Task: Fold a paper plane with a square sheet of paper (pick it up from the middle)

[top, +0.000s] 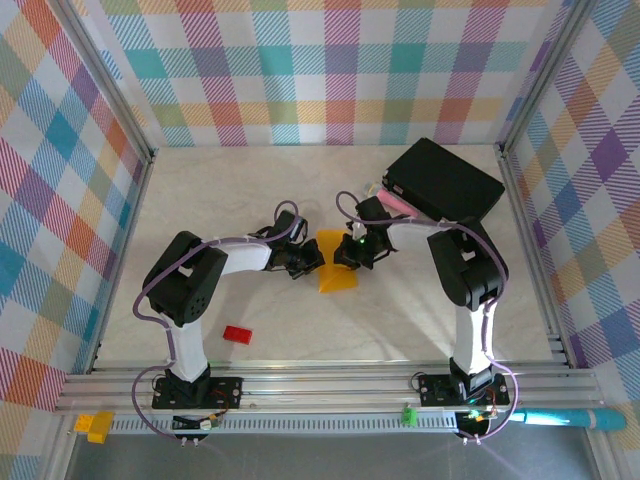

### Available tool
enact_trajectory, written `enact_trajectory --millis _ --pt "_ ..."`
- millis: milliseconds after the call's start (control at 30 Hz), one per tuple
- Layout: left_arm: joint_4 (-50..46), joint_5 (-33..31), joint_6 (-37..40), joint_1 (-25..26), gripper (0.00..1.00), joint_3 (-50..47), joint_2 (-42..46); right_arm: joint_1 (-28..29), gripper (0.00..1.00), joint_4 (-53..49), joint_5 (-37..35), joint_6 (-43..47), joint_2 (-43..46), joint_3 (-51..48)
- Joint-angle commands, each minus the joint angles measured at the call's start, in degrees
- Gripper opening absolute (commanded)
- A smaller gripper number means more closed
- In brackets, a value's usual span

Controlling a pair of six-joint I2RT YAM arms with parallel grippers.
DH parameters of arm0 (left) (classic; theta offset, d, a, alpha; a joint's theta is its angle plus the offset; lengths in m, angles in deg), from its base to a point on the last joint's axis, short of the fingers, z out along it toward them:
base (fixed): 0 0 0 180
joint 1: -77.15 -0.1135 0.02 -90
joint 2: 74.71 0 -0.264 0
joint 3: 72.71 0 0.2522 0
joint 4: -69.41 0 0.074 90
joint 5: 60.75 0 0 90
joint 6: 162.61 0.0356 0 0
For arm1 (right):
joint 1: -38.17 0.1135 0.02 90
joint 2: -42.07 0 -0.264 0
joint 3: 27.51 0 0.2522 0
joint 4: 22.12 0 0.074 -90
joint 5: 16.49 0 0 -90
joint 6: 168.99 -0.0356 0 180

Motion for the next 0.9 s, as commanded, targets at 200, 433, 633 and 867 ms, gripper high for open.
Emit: enact_trajectory --millis 200,433,633,867 --pt "-5.7 -0.7 1.6 0.4 0.0 2.2 -0.5 -0.5 0.02 -0.7 -3.4 0.7 -2.5 -4.3" --pt "-3.3 0.1 -0.6 1.3 0.0 1.0 5.3 -0.5 0.02 -1.4 -5.4 -0.3 -3.1 -5.2" --pt "0.4 1.6 -4.2 3.6 0.02 -2.9 7.3 -0.5 0.02 -2.1 -5.6 -0.8 -3.9 -4.6" --pt "0.4 1.6 -4.9 5.8 0.03 -4.5 6.0 -0.5 0.02 -2.2 -5.6 -0.9 -4.5 -4.3"
